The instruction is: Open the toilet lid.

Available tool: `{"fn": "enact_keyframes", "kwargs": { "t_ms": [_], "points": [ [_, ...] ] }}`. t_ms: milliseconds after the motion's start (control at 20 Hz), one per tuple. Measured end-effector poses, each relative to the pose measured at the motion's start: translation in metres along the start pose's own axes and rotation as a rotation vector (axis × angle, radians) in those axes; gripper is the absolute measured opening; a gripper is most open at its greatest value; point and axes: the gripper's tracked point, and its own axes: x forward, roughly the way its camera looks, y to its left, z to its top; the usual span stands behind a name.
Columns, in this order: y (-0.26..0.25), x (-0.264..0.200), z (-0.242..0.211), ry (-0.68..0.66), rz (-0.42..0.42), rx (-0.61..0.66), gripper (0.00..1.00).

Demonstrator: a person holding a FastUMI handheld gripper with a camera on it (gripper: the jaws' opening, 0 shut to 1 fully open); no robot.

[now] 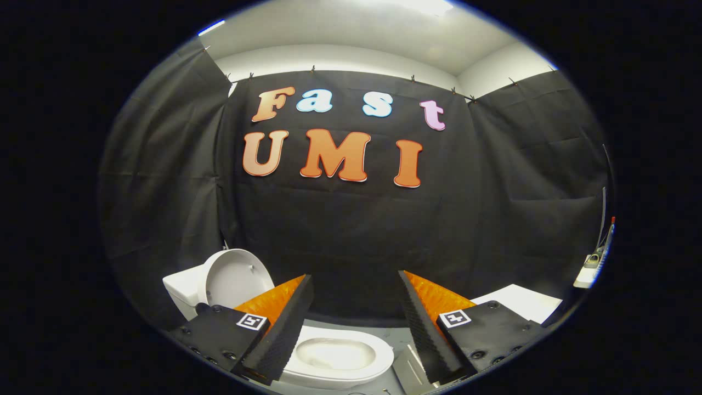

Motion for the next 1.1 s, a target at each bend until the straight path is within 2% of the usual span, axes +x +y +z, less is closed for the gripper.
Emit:
{"fn": "enact_keyframes", "kwargs": {
  "t_ms": [150, 250, 550, 850, 1100],
  "points": [
    [-0.022, -0.015, 0.007, -0.017, -0.018, -0.006, 0.98],
    [-0.027, -0.023, 0.004, -0.004, -0.015, 0.034, 0.98],
    [-0.036, -0.028, 0.033, -0.006, 0.023, 0.310, 0.98],
    [-0.084, -0.021, 0.050, -0.024, -0.023, 0.308, 0.98],
    [-0.107, -0.004, 0.054, -0.021, -0.005, 0.295, 0.98]
  ]
}}
